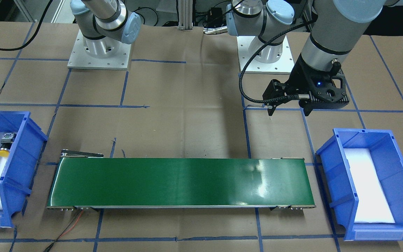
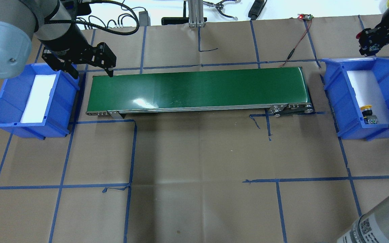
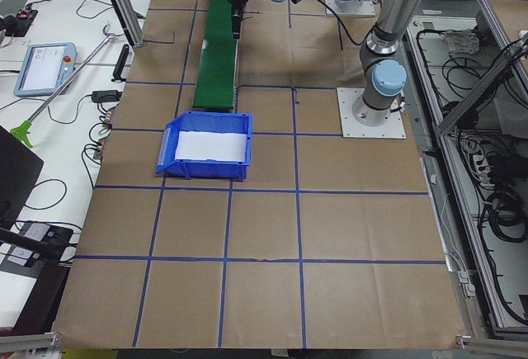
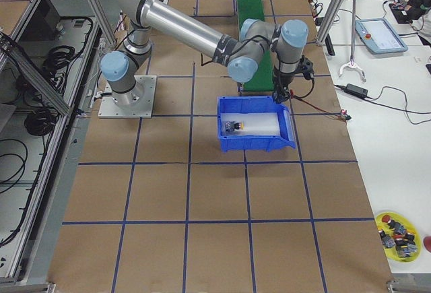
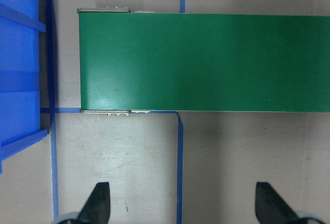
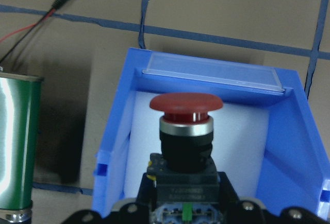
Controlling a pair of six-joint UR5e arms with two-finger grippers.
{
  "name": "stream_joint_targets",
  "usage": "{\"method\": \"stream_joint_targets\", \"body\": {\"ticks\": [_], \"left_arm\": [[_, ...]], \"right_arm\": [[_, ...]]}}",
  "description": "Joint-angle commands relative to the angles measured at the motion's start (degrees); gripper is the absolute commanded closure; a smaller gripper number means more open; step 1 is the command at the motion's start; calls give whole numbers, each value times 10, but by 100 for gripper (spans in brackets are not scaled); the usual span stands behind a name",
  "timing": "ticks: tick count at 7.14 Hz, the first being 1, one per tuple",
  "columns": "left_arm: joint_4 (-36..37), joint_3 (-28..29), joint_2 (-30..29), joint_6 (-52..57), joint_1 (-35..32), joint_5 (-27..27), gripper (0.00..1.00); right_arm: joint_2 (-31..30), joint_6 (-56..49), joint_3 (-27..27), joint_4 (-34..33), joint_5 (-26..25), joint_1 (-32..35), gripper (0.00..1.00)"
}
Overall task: Transport two buttons from left to right
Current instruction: 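Carry the red button to the blue bin and lower it in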
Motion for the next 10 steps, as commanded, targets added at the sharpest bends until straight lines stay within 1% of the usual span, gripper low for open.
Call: {"method": "stream_joint_targets", "body": {"ticks": [1, 2, 4, 5, 9, 10], "left_arm": [[0, 0, 0, 0, 0, 0, 0], [0, 0, 0, 0, 0, 0, 0], [0, 0, 2, -3, 0, 2, 0], [0, 0, 2, -15, 0, 2, 0], [0, 0, 2, -18, 0, 1, 0], [0, 0, 2, -18, 0, 1, 0]], "right_arm": [[15, -24, 29, -5, 0, -21, 97], [14, -24, 55, -28, 0, -29, 97], [13, -24, 109, -97, -1, -41, 97], [15, -23, 125, -114, -1, -45, 97], [23, -18, 147, -115, 0, -47, 97], [25, -18, 147, -115, 0, -47, 90]]}}
